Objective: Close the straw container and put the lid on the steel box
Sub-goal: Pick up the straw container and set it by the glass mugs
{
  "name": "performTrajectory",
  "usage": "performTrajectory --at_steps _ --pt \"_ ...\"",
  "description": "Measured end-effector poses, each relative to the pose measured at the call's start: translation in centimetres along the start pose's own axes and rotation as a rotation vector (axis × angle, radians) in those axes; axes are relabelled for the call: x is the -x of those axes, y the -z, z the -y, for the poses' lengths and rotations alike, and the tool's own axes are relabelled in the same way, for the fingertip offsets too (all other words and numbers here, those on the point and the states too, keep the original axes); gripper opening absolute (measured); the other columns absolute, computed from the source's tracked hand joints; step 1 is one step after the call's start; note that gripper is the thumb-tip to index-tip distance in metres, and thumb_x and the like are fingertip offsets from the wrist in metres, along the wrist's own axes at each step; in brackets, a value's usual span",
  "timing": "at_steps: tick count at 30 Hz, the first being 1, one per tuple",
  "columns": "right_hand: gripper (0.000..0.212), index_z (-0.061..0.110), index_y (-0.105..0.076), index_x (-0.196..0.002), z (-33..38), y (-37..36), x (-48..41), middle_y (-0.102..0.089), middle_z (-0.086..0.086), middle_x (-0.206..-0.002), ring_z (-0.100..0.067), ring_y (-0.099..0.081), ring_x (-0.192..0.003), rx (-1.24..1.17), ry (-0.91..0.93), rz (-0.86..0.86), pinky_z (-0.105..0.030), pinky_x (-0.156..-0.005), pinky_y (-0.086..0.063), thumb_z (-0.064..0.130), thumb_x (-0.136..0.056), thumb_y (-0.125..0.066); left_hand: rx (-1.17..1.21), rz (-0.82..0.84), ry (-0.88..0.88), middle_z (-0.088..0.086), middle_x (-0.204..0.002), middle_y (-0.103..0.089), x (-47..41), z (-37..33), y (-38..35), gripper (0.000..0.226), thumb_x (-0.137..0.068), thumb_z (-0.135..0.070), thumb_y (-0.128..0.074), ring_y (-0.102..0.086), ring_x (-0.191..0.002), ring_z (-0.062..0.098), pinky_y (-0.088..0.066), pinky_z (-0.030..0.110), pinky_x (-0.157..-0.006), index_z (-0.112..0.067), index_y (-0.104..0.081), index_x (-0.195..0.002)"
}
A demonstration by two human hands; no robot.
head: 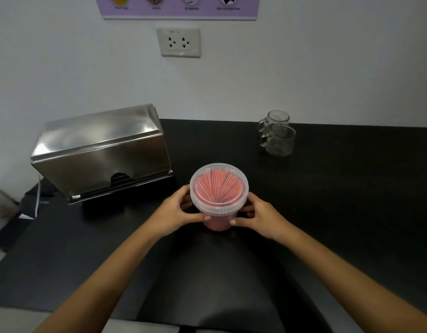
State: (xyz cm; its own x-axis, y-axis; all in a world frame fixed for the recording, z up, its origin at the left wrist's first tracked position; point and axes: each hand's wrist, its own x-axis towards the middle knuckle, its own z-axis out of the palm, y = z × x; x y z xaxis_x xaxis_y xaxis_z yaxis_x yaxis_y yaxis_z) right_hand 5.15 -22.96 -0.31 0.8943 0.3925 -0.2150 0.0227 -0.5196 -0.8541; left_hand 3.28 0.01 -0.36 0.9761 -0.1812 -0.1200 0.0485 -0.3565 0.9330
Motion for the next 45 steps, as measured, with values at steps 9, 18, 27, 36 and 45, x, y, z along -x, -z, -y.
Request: performTrajectory --at_steps 9,18,27,36,45 --pt "0.073 0.019 -0.031 -0.136 -0.1 0.6 -2.8 -0.043 -0.006 -0.140 -0.020 -0.044 -0.126 -0.102 -0.045 -0.102 -0.032 -0.101 -0.040 0.014 -0.075 -0.070 0.011 0.015 0.055 -0.004 -0.125 -0.060 -4.3 -0.6 0.7 0.099 -0.037 -0.048 -0.085 -0.056 -0.116 0.010 -0.047 0.032 -0.100 -0.030 -0.047 -0.127" --pt "0.076 0.018 -0.030 -0.136 -0.3 2.9 -6.7 -0.042 -0.008 -0.141 -0.023 -0.042 -0.128 -0.136 -0.063 -0.129 -0.035 -0.104 -0.039 0.014 -0.073 -0.072 -0.112 -0.017 0.023 0.002 -0.131 -0.058 -9.5 -1.5 0.8 0.079 -0.062 -0.025 -0.083 -0.052 -0.122 0.016 -0.042 0.040 -0.106 -0.017 -0.047 -0.133" --pt "0.071 0.014 -0.034 -0.134 -0.2 6.2 -12.3 -0.044 -0.011 -0.139 -0.025 -0.044 -0.127 -0.190 -0.051 -0.151 -0.035 -0.101 -0.041 0.005 -0.074 -0.070 -0.142 -0.052 0.052 0.006 -0.136 -0.053 -15.7 -2.9 0.9 0.082 -0.066 -0.028 -0.080 -0.049 -0.125 0.020 -0.040 0.032 -0.101 -0.016 -0.041 -0.136" --pt "0.063 0.012 -0.038 -0.130 -0.9 8.7 -17.2 -0.053 -0.008 -0.128 -0.014 -0.052 -0.110 -0.211 -0.049 -0.218 -0.024 -0.087 -0.041 0.007 -0.076 -0.069 -0.080 -0.163 0.120 0.005 -0.129 -0.058 -21.0 -3.3 0.1 0.075 -0.065 -0.026 -0.081 -0.055 -0.115 0.020 -0.043 0.028 -0.092 -0.017 -0.047 -0.130" --pt "0.060 0.011 -0.037 -0.130 -1.1 9.2 -19.8 -0.052 -0.005 -0.126 -0.009 -0.049 -0.108 -0.222 0.017 -0.294 -0.021 -0.086 -0.038 0.006 -0.078 -0.066 -0.102 -0.172 -0.004 0.008 -0.127 -0.059 -24.0 -3.5 0.4 0.070 -0.068 -0.022 -0.079 -0.055 -0.106 0.012 -0.043 0.014 -0.081 -0.010 -0.048 -0.129"
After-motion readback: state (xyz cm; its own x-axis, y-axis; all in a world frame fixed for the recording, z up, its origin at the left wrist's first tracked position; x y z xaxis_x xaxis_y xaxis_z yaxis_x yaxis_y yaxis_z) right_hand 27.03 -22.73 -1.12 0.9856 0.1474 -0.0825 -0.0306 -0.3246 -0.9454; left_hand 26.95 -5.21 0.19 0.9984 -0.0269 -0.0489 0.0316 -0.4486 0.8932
